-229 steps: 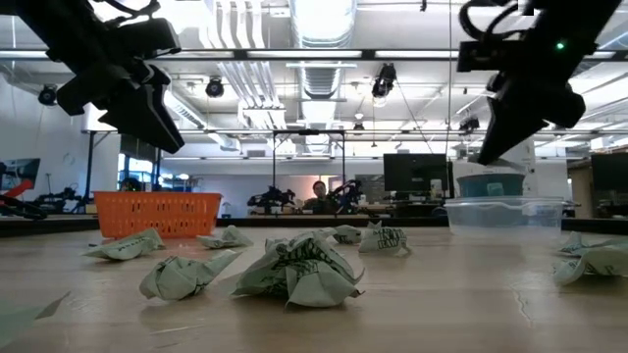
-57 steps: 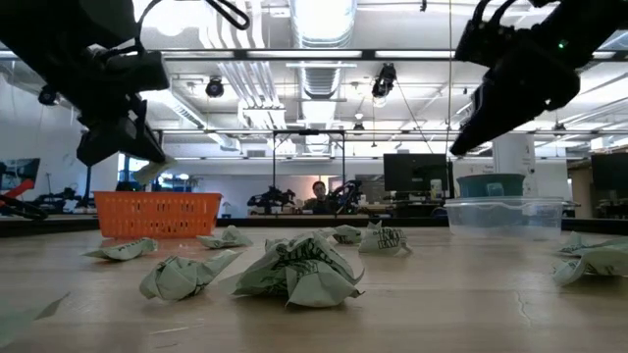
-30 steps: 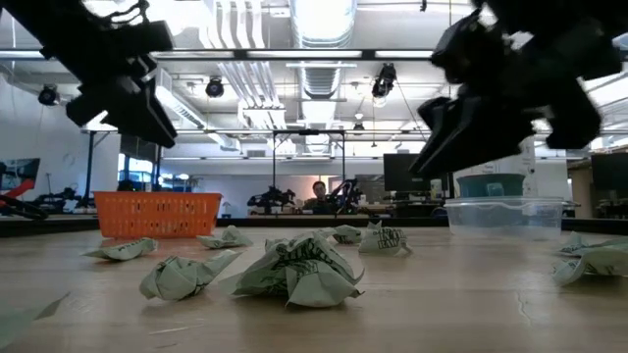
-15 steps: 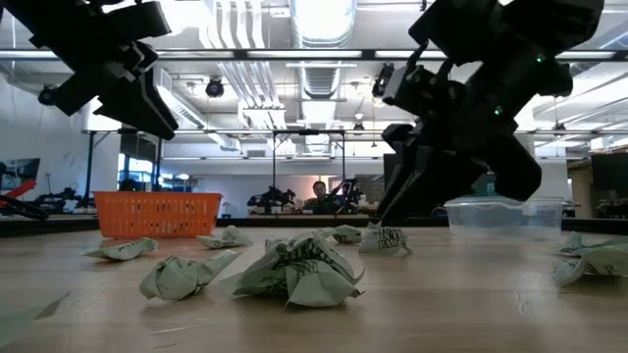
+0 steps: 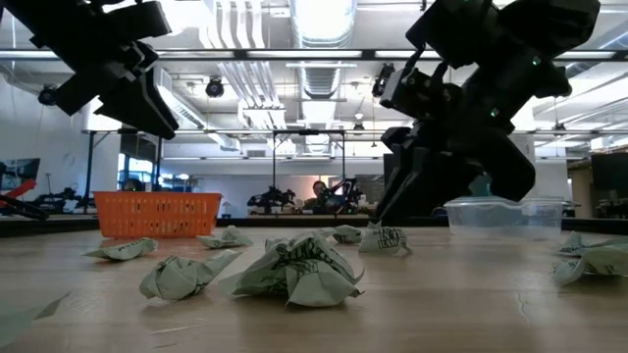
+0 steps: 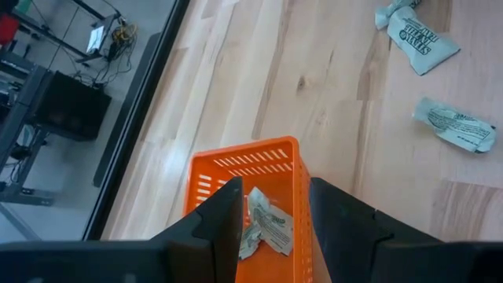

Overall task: Pick and place items into bin
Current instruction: Put the stevia packet into the transparent container

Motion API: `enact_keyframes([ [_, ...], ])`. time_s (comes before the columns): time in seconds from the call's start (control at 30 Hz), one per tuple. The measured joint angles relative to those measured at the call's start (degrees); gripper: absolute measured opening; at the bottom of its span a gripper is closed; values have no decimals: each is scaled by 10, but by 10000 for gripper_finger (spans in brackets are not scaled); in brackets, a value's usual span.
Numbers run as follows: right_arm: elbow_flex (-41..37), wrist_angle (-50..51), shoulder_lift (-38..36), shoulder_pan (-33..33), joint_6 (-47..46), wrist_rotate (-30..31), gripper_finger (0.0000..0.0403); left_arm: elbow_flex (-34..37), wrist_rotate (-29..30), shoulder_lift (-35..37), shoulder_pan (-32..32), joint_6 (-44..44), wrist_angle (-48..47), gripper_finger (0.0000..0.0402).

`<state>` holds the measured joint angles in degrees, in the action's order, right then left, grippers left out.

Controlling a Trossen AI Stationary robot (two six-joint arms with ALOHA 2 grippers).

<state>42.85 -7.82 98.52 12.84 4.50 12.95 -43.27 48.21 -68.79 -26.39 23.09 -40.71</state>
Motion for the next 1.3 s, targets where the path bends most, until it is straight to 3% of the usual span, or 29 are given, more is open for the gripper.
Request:
enact_keyframes([
  [0.43,0,-14,28,-9,0,-15,79,1,0,0,0,0,-1,130],
  [1.1,0,-21,29,-12,12,-27,12,1,0,0,0,0,-1,130],
  [1.3,0,-30,28,-12,19,-25,9,2,0,0,0,0,-1,130],
])
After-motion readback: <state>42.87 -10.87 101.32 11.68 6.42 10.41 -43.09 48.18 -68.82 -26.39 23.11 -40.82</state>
